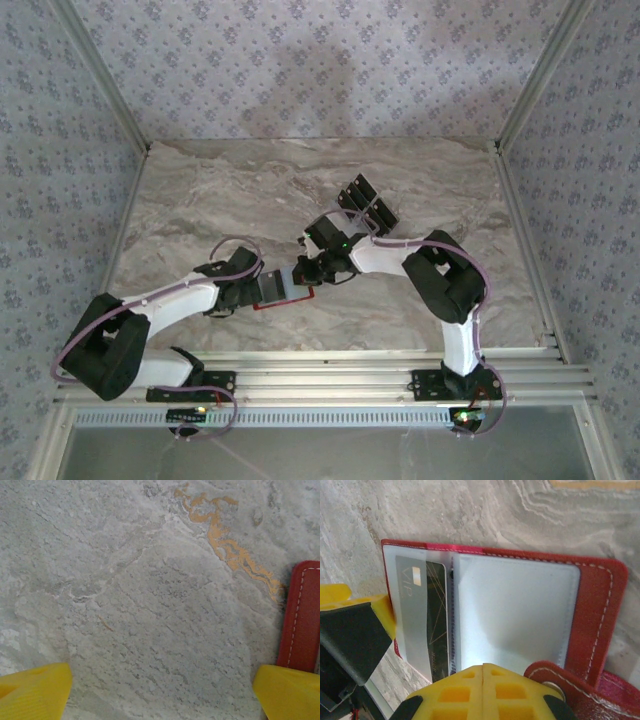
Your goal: Put the credit cards into the card holder
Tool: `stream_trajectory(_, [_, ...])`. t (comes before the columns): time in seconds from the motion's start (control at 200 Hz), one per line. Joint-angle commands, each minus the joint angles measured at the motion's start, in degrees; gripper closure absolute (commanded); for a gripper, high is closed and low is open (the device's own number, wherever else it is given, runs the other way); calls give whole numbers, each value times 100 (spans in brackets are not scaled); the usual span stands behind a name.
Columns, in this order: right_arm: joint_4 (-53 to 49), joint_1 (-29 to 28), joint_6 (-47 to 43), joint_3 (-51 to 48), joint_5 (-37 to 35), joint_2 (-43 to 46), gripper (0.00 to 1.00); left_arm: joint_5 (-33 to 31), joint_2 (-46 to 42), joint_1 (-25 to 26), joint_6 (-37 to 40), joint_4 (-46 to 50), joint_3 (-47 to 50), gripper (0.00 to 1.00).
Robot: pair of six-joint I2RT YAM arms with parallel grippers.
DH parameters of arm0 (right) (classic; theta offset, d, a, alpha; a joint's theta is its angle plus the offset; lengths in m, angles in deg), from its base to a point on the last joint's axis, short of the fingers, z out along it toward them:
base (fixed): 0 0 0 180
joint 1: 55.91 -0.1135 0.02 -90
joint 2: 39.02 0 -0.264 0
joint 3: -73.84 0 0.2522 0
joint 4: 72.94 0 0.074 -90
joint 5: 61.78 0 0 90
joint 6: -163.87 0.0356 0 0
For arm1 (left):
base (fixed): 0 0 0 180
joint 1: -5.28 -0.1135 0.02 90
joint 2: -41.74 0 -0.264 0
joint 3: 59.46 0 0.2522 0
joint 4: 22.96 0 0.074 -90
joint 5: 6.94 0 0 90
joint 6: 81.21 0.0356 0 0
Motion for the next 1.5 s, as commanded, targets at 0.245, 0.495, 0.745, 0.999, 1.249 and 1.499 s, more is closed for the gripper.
stream_trajectory(0.245, [-526,-145,-205,639,-171,-380,97,176,-3,-34,-90,-385,223,3])
stream_trajectory(0.495, [-659,-222,-205,911,-132,-635,97,180,-14,-34,-104,-412,269,3])
stream_trajectory(0.745, [-762,-302,-407,1108,-78,-799,98,184,-31,-28,-81,-421,296,4])
stream_trajectory(0.999, [-849,-396,-420,1329,42,-975,98,196,-5,-34,-81,-450,296,3])
stream_trajectory(1.249, [-887,-450,-388,1501,171,-1108,98,201,-6,-29,-86,-465,305,4])
stream_trajectory(1.499, [-925,-522,-389,1641,285,-1182,98,210,-5,-27,-65,-474,310,3])
